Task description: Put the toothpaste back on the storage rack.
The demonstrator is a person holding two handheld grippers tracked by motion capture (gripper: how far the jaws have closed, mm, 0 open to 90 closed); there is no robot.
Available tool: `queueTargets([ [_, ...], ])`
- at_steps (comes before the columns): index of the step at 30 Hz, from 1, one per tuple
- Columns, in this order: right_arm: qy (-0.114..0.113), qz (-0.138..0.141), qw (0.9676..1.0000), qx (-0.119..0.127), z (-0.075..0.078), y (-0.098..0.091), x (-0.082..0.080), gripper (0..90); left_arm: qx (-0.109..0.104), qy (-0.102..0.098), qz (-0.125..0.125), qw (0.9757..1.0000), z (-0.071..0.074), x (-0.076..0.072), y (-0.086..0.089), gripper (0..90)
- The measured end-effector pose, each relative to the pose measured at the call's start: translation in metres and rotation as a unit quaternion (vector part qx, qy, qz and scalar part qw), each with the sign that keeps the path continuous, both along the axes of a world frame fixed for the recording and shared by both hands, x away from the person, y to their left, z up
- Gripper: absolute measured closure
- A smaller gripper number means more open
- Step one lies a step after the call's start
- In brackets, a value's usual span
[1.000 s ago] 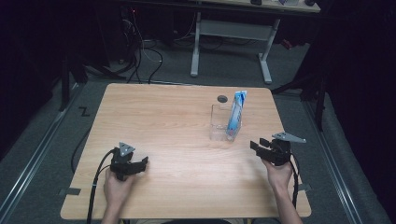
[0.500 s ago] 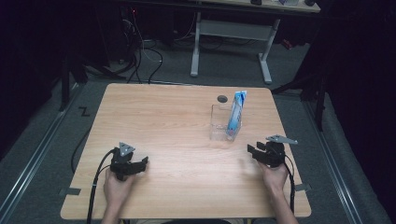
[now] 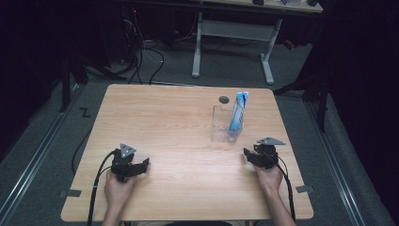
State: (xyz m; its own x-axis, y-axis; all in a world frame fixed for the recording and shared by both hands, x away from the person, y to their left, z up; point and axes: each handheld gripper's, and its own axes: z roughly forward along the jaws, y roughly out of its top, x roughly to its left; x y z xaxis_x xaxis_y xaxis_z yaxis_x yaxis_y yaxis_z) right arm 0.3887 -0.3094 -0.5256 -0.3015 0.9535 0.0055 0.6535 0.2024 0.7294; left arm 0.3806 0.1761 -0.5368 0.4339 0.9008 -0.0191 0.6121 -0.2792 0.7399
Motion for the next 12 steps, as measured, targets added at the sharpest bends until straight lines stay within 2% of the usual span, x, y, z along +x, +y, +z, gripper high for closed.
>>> queueTargets([
  [1,-0.007,0.004,0.9999,-0.013,-0.0048,0.0027,0.0001,46.9,0.000,0.000,0.000,1.0000,0.0000,0.0000,0.0000,24.4],
  [8,-0.012,0.004,0.9997,-0.022,-0.0048,0.0043,-0.0006,45.7,0.000,0.000,0.000,1.0000,0.0000,-0.0001,-0.0001,24.4],
  [12,-0.006,0.002,0.9999,-0.011,-0.0050,0.0023,0.0005,45.0,0.000,0.000,0.000,1.0000,0.0000,0.0000,0.0000,24.4],
])
